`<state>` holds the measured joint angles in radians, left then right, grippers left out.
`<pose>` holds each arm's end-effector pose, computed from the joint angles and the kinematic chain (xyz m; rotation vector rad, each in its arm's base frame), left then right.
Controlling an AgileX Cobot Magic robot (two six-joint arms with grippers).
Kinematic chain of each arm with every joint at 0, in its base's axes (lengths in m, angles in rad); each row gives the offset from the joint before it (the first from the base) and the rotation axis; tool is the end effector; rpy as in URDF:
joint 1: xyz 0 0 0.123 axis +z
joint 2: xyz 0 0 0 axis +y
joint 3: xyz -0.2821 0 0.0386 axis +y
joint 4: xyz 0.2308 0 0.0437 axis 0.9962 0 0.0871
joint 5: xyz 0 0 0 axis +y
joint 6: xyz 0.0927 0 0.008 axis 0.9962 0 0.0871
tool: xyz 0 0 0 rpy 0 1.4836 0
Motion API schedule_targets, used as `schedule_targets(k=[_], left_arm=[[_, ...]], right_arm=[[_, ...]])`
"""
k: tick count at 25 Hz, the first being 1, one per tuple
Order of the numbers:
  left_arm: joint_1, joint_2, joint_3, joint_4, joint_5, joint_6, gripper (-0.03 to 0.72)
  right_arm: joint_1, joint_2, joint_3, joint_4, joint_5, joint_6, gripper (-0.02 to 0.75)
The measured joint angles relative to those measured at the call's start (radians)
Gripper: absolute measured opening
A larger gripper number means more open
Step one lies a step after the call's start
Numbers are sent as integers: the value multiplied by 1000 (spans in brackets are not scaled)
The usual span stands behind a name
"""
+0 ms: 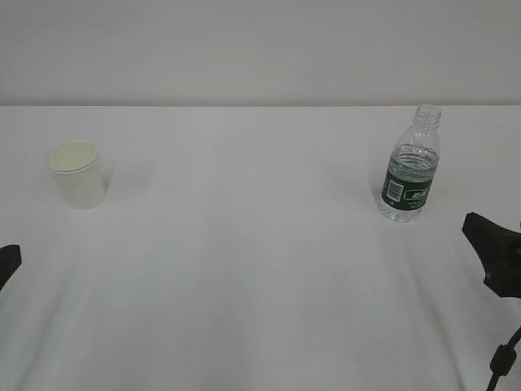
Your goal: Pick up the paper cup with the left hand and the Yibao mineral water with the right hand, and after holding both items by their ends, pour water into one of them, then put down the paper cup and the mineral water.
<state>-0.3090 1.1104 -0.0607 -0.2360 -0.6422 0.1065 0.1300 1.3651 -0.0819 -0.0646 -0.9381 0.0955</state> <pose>0.1460 -0.0329 0.1842 0.1190 1.8996 -0.1328 0.1752 0.0278 0.1742 -0.1034 1.8301 0.1794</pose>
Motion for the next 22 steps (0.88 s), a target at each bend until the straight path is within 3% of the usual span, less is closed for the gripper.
schedule_targets(k=[8,16,22], left_arm=[[-37,0,67,-29,-36,-67,555],[-37,0,67,-146,-134,-26,554],[-37,0,67,-176,-149,-17,554]], right_arm=[[0,0,0,-7,-2,18,584],[0,0,0,-16,-4,20,584],[0,0,0,-37,-4,20,584]])
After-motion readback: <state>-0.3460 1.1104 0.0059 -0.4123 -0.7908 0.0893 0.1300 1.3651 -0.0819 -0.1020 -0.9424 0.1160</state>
